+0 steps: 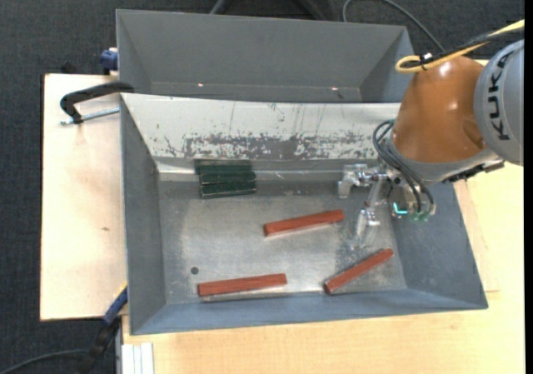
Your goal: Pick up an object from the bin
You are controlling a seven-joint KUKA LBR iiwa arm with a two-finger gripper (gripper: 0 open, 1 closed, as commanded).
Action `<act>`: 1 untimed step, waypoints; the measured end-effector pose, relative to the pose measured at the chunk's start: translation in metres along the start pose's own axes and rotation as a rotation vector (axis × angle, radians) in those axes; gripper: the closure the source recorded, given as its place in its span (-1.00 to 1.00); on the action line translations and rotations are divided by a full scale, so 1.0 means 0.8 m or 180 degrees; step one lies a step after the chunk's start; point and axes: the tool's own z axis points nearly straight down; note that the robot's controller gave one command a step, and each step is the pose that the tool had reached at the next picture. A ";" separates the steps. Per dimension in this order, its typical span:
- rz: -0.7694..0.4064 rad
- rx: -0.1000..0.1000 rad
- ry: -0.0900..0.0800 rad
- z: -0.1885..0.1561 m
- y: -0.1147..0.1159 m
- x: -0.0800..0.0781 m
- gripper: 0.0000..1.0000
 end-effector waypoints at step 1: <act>-0.1068 -0.0001 -0.0031 0.087 0.123 -0.047 -1.00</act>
Offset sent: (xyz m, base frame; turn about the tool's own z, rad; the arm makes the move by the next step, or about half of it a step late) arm 0.0371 0.0955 -0.0699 -0.3339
